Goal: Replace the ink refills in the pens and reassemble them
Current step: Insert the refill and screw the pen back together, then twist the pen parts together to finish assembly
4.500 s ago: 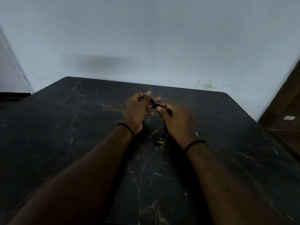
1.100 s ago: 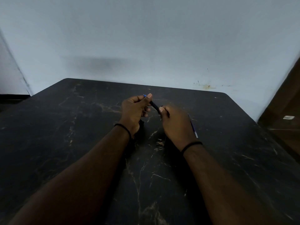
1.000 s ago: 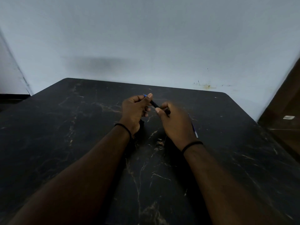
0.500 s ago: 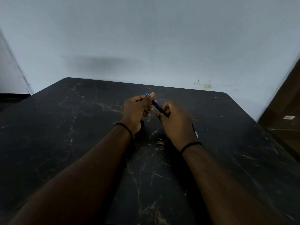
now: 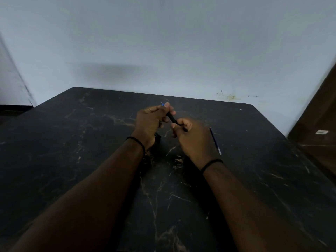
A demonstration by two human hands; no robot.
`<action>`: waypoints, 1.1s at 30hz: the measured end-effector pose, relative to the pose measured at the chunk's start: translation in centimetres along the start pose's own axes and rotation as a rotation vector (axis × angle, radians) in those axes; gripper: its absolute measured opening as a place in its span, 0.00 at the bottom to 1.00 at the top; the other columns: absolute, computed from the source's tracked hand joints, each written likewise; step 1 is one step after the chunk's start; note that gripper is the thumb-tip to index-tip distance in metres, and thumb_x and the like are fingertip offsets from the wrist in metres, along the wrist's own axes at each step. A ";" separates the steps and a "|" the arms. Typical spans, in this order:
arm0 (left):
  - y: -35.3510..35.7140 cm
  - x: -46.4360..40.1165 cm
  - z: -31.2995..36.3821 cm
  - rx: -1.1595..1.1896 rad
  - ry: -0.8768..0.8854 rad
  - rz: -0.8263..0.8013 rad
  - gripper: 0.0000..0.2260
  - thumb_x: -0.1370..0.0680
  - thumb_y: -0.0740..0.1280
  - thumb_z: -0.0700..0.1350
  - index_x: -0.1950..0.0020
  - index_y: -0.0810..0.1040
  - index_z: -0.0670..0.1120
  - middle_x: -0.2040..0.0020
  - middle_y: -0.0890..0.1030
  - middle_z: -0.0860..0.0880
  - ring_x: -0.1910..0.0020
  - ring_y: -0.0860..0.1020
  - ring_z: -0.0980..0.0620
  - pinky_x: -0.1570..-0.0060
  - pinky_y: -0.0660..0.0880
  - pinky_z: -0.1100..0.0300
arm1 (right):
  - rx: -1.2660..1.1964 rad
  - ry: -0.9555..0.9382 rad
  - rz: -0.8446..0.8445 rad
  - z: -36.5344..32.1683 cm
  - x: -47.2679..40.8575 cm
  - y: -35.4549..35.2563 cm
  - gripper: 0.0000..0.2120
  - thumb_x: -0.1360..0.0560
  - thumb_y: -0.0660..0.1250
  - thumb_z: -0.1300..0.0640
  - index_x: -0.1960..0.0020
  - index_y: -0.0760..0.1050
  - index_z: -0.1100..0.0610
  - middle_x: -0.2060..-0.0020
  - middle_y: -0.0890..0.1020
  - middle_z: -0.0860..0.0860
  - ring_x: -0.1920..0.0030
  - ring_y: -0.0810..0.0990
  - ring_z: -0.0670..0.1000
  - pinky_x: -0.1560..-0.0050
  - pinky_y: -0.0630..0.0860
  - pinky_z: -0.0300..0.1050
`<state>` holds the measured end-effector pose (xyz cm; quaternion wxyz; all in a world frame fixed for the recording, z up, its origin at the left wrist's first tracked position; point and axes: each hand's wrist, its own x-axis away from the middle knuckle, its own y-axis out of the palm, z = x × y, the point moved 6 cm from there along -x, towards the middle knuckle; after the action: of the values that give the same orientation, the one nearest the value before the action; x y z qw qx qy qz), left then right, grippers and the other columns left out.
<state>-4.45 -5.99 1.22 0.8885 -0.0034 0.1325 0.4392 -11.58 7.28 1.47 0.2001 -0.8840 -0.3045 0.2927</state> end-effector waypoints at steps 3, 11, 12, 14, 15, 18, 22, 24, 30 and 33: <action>-1.1 0.2 1.2 -0.409 0.201 0.209 0.22 0.20 0.63 0.57 0.64 0.80 0.42 0.70 0.75 0.41 0.73 0.67 0.52 0.68 0.65 0.60 | -0.004 0.002 0.068 0.3 -0.1 -0.4 0.08 0.19 0.66 0.50 0.53 0.80 0.52 0.62 0.84 0.48 0.60 0.81 0.48 0.57 0.79 0.47; -3.2 -0.3 0.1 -1.413 -0.052 0.224 0.25 0.24 0.59 0.66 0.55 0.82 0.45 0.57 0.81 0.45 0.57 0.80 0.44 0.59 0.74 0.55 | 0.077 0.025 0.116 1.7 -0.8 -0.8 0.08 0.19 0.65 0.46 0.51 0.78 0.50 0.60 0.83 0.47 0.58 0.81 0.48 0.53 0.81 0.53; -3.1 -0.2 -0.1 -1.449 -0.060 0.182 0.23 0.24 0.60 0.65 0.52 0.82 0.46 0.54 0.81 0.45 0.56 0.79 0.44 0.59 0.73 0.55 | 0.095 0.018 0.115 1.7 -0.7 -0.8 0.08 0.19 0.64 0.45 0.52 0.77 0.49 0.61 0.82 0.46 0.58 0.81 0.47 0.53 0.81 0.52; -2.8 -0.1 -0.3 -1.469 -0.072 0.118 0.18 0.24 0.63 0.61 0.50 0.81 0.48 0.55 0.79 0.47 0.58 0.76 0.46 0.60 0.71 0.55 | 0.131 0.010 0.116 1.7 -0.6 -0.8 0.09 0.20 0.64 0.43 0.53 0.76 0.48 0.61 0.82 0.44 0.59 0.80 0.46 0.54 0.80 0.52; -2.7 -0.1 -0.4 -1.462 -0.074 0.095 0.15 0.23 0.63 0.58 0.50 0.80 0.48 0.56 0.77 0.47 0.59 0.74 0.47 0.59 0.71 0.55 | 0.141 0.010 0.115 1.7 -0.6 -0.7 0.10 0.21 0.63 0.42 0.53 0.76 0.48 0.62 0.82 0.44 0.59 0.80 0.46 0.55 0.80 0.53; -2.4 -0.4 -0.7 -1.387 -0.047 0.064 0.12 0.22 0.62 0.51 0.61 0.74 0.46 0.59 0.78 0.48 0.61 0.76 0.47 0.61 0.72 0.56 | 0.129 0.019 0.100 1.7 -0.6 -0.5 0.10 0.21 0.64 0.44 0.53 0.76 0.49 0.63 0.82 0.45 0.60 0.80 0.48 0.55 0.80 0.54; -2.5 -0.8 -0.8 -0.946 -0.018 0.163 0.17 0.19 0.61 0.50 0.64 0.79 0.44 0.67 0.79 0.46 0.69 0.76 0.50 0.70 0.69 0.59 | 0.112 0.014 0.088 1.6 -0.7 -0.3 0.08 0.19 0.64 0.46 0.50 0.77 0.49 0.60 0.83 0.46 0.57 0.81 0.48 0.52 0.80 0.54; -2.7 -0.9 -1.0 -0.572 -0.044 0.240 0.16 0.18 0.62 0.49 0.59 0.81 0.42 0.67 0.81 0.46 0.73 0.77 0.53 0.74 0.71 0.61 | 0.046 0.012 0.097 1.5 -0.6 -0.4 0.07 0.19 0.65 0.48 0.44 0.77 0.48 0.53 0.84 0.47 0.52 0.82 0.49 0.47 0.80 0.54; -3.6 -0.8 -1.8 0.056 -0.168 0.317 0.10 0.18 0.62 0.44 0.52 0.78 0.38 0.64 0.80 0.44 0.75 0.74 0.54 0.79 0.69 0.64 | 0.078 -0.024 0.125 1.4 -0.4 -0.6 0.04 0.22 0.67 0.47 0.51 0.78 0.47 0.59 0.83 0.43 0.58 0.80 0.44 0.54 0.79 0.47; -3.7 -0.7 -1.9 0.169 -0.204 0.314 0.11 0.18 0.62 0.44 0.55 0.78 0.40 0.66 0.78 0.46 0.79 0.73 0.57 0.80 0.68 0.66 | 0.101 -0.025 0.100 1.3 -0.3 -0.5 0.05 0.22 0.67 0.48 0.52 0.80 0.47 0.62 0.83 0.43 0.60 0.80 0.42 0.58 0.77 0.43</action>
<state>-2.44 -9.06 -0.83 0.8152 0.1363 0.0770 0.5576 -12.80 7.66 0.86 0.2259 -0.8833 -0.2471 0.3282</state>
